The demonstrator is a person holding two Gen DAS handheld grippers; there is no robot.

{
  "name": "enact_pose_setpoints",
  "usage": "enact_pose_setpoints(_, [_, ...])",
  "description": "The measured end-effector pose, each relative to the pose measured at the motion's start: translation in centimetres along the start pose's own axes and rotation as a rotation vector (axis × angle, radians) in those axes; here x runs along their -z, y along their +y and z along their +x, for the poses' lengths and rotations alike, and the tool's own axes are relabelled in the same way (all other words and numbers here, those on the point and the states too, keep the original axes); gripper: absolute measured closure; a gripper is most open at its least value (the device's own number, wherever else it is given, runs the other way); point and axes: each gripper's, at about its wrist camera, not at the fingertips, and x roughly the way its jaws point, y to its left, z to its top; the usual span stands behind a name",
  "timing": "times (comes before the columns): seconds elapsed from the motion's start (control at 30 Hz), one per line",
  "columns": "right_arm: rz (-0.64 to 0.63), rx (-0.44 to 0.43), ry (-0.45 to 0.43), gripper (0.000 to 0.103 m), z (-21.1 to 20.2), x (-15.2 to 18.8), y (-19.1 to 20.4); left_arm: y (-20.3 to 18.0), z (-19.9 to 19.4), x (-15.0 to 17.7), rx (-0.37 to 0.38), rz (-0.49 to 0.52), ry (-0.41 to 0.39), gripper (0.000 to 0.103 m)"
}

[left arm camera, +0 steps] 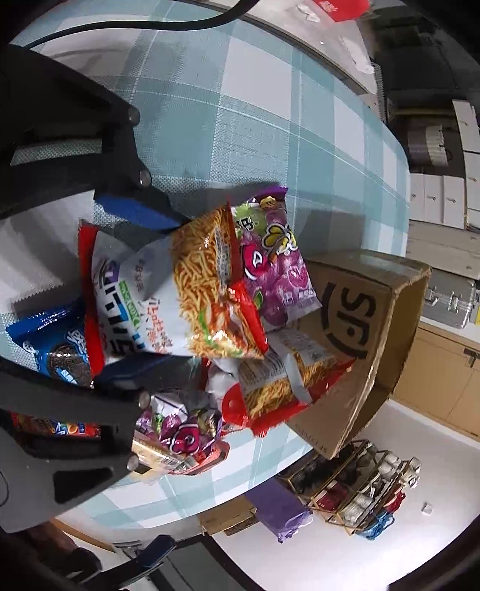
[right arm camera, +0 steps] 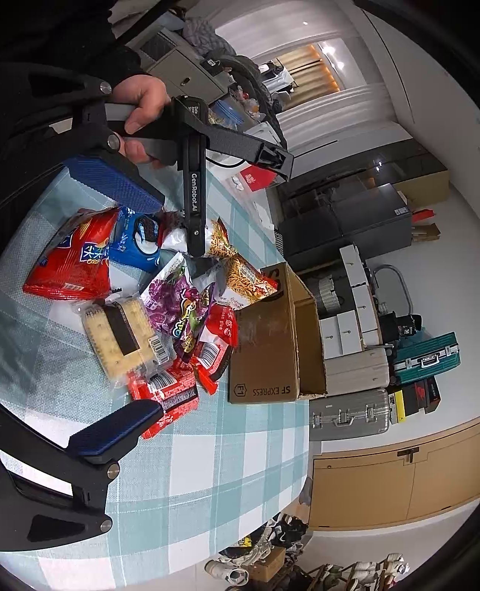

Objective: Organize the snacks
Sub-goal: 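Lower the left gripper onto the white noodle-snack bag and close, then lift the noodle bag with the left gripper while the right gripper grasps the red cracker bag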

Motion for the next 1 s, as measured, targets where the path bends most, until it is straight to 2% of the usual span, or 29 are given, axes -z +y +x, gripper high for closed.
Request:
enact_pose_setpoints(0.17, [-0.001, 0.007, 0.0, 0.0, -0.1, -0.1, 0.0, 0.6, -0.2, 0.2, 0.087, -0.009, -0.035, 0.061])
enact_pose_setpoints(0.33, [-0.004, 0.009, -0.007, 0.0, -0.2, -0.2, 0.0, 1.4, -0.3, 0.4, 0.131, -0.019, -0.044, 0.063])
enact_pose_setpoints(1.0, [0.013, 0.029, -0.019, 0.0, -0.9, -0.2, -0.3, 2.1, -3.6, 2.6, 0.123, -0.038, -0.075, 0.063])
